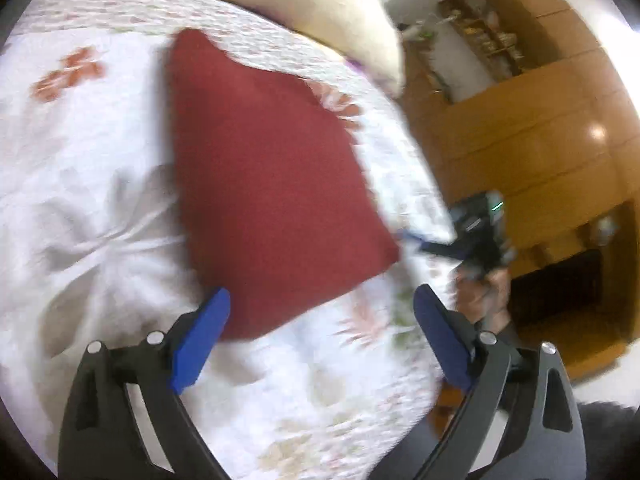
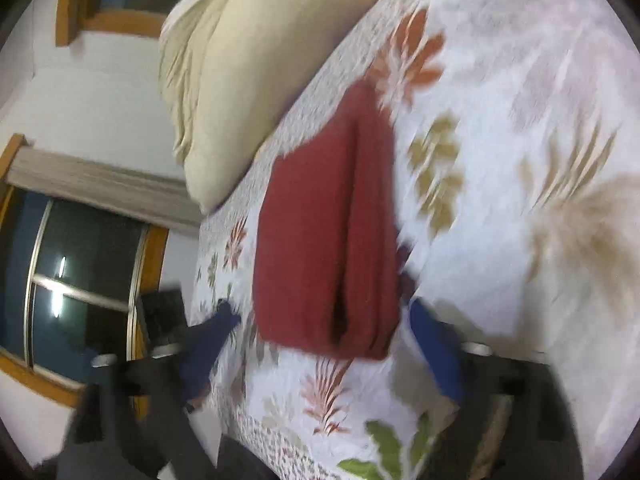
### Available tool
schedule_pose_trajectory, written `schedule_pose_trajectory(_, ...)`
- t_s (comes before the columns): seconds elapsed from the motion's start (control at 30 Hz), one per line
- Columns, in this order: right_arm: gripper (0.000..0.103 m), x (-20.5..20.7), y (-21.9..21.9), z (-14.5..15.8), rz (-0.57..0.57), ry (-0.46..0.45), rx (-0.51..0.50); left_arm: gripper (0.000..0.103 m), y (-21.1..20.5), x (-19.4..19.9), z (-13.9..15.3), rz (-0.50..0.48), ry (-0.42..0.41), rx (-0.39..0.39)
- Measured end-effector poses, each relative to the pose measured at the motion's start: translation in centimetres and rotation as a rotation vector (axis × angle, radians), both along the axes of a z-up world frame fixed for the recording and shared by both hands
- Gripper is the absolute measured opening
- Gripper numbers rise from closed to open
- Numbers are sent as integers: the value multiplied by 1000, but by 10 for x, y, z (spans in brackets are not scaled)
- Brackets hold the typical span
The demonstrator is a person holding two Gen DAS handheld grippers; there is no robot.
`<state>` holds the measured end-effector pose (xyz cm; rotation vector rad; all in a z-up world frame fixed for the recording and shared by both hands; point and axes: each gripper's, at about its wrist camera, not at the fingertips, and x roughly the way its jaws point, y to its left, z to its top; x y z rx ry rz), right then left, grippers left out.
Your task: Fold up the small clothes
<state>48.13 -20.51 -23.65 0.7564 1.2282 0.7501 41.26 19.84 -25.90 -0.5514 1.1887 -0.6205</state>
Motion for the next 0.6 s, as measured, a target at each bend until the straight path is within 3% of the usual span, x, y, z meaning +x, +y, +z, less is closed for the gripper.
schedule_pose_trajectory(0.07,93,16,-3,-5,17,55,22,92,16,-1,-16,25,44,-12)
schedule_pose_trajectory(0.2,93,56,2,-22,34,121,12,92,51,9,-39,153,99,-258)
schedule_pose_trajectory(0.23,93,64,8,-25,42,128,6,92,52,13,-44,165,109,-282)
schedule_pose_trajectory(0.6,93,137,71,-68,129,165,-36,91,18,32,-56,7,115,-329)
